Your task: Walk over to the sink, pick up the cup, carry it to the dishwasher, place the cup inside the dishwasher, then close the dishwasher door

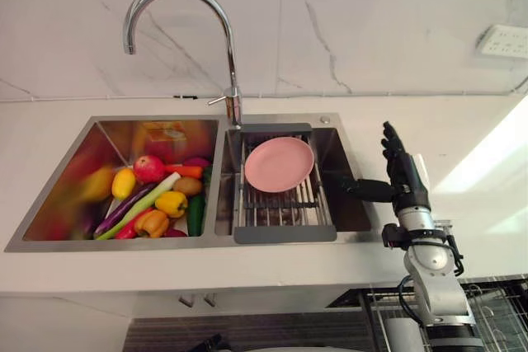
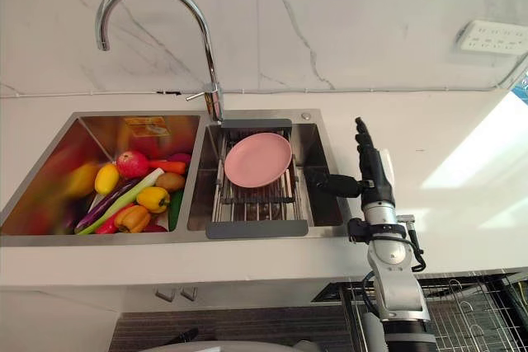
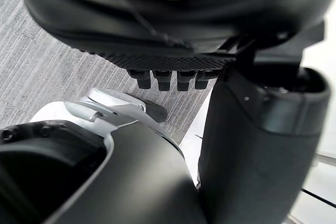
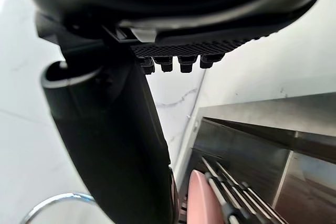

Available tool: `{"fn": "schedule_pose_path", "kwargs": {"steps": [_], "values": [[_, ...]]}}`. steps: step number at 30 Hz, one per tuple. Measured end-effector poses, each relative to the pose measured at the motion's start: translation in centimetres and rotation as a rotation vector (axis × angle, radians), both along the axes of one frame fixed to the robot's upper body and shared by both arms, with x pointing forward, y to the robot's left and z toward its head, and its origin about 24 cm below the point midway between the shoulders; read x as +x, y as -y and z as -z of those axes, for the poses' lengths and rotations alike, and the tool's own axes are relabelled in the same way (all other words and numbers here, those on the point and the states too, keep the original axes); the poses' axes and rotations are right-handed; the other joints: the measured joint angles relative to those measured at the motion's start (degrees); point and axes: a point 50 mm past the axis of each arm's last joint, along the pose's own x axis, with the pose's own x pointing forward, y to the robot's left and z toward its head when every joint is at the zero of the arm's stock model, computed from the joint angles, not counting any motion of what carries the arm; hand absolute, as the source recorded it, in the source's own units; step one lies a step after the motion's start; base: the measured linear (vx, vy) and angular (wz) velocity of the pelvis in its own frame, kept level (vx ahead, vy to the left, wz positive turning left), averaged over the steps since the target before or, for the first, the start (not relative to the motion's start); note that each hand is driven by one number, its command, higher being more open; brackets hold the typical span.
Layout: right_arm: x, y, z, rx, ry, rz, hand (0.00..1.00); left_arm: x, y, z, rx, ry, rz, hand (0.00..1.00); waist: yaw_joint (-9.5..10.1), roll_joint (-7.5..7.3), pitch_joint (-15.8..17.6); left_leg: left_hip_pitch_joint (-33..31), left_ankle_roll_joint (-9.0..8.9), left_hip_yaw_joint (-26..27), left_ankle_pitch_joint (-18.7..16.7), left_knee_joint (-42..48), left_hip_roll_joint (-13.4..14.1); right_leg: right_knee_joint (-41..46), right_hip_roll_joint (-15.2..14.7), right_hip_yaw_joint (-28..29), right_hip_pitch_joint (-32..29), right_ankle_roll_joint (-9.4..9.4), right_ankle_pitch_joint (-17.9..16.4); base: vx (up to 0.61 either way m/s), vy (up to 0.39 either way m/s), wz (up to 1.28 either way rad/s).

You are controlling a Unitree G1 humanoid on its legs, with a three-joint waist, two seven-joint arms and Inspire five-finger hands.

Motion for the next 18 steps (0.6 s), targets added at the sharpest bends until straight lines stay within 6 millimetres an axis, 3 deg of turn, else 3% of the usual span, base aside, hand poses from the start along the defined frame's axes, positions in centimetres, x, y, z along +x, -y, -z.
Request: {"fn": "schedule_pose_path", "kwargs": {"steps": [6, 18], "values": [[1.1, 0.7, 0.7, -0.135, -0.080, -0.027, 1.00, 0.2, 0.2, -0.1, -0.019, 0.008, 0.010, 1.00, 0.64, -0.01, 0.1, 0.0, 0.12, -0.3, 0.2, -0.6, -0.4, -1.0, 0.0, -0.5, 0.4, 0.32, 0.3, 0.00, -0.001, 0.02], [3.5, 0.4, -0.3, -0.272, -0.078, -0.074, 1.00, 0.4, -0.2, -0.2, -0.013, 0.016, 0.009, 1.00, 0.46, -0.97, 1.1, 0.0, 0.56, -1.1, 1.9, -3.0, -1.0, -2.7, -0.1, -1.7, 0.6, 0.62, 1.5, -0.02, -0.004, 0.04]]}}
